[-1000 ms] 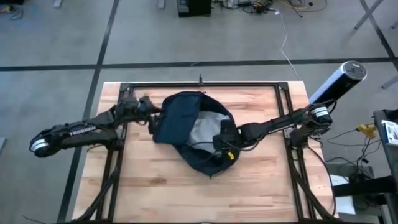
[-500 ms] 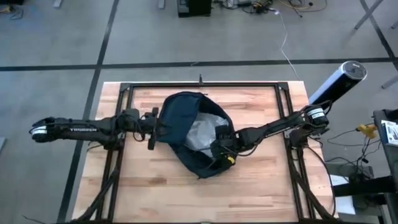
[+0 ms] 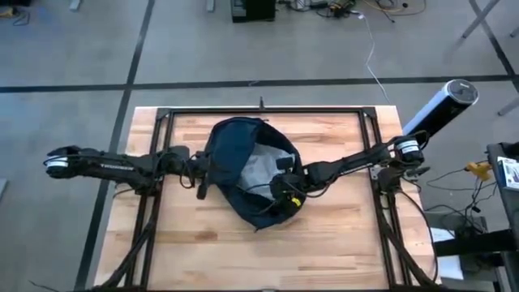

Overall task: Unpack backpack
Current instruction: Remove the white white zipper pouch from the blue backpack

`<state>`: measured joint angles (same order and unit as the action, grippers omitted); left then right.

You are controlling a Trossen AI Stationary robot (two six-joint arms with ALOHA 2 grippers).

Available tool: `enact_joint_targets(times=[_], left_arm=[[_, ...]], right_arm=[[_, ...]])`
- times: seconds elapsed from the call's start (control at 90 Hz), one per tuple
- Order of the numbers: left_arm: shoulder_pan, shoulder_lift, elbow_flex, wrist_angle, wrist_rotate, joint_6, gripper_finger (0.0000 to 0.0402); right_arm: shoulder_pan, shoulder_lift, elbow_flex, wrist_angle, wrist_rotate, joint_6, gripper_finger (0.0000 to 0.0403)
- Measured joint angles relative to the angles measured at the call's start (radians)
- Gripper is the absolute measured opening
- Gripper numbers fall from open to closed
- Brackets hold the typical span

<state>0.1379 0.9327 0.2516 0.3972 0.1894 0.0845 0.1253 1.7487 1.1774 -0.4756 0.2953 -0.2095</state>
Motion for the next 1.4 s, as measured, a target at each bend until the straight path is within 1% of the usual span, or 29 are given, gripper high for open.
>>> enact_joint_targets(times=[0.056, 0.222, 0.289, 0.389, 0.533, 0.622, 0.733, 0.8, 0.944, 1.067, 1.144, 1.278, 1.4], left_arm=[[0.0, 0.015, 0.0, 0.018, 0.0, 0.0, 0.0118], [0.0, 0.072, 0.0, 0.048, -0.007, 0.0, 0.0118], [0.0, 0.098, 0.0, 0.054, -0.037, 0.001, 0.0118], [0.0, 0.139, 0.0, 0.065, -0.115, 0.0, 0.0118], [0.0, 0.211, 0.0, 0.083, -0.181, -0.01, 0.0118], [0.0, 0.267, 0.0, 0.107, -0.205, -0.027, 0.0118], [0.0, 0.338, 0.0, 0.114, -0.243, -0.052, 0.0118], [0.0, 0.386, 0.0, 0.134, -0.266, -0.066, 0.0118], [0.001, 0.443, -0.001, 0.129, -0.296, -0.119, 0.0118], [0.001, 0.456, -0.001, 0.092, -0.296, -0.176, 0.0118], [0.001, 0.462, -0.001, 0.087, -0.296, -0.199, 0.0118], [0.0, 0.46, -0.002, 0.061, -0.296, -0.25, 0.0118], [-0.004, 0.449, -0.004, 0.023, -0.296, -0.302, 0.0118]], right_arm=[[0.001, -0.003, 0.02, -0.002, 0.041, -0.004, 0.0015], [0.018, -0.039, 0.094, 0.003, 0.168, -0.084, 0.0003], [0.027, -0.064, 0.124, 0.003, 0.208, -0.113, 0.0001], [0.047, -0.117, 0.162, 0.002, 0.258, -0.148, 0.0001], [0.077, -0.219, 0.172, -0.059, 0.347, -0.138, 0.0], [0.101, -0.291, 0.17, -0.142, 0.432, -0.071, 0.0], [0.129, -0.373, 0.169, -0.28, 0.603, 0.043, 0.0], [0.144, -0.419, 0.169, -0.367, 0.687, 0.134, 0.0], [0.15, -0.503, 0.168, -0.527, 0.787, 0.343, 0.0], [0.149, -0.537, 0.164, -0.661, 0.883, 0.501, 0.0], [0.149, -0.557, 0.164, -0.686, 0.942, 0.558, 0.0], [0.149, -0.581, 0.166, -0.686, 1.059, 0.585, 0.0], [0.145, -0.592, 0.164, -0.702, 1.132, 0.612, 0.0]])
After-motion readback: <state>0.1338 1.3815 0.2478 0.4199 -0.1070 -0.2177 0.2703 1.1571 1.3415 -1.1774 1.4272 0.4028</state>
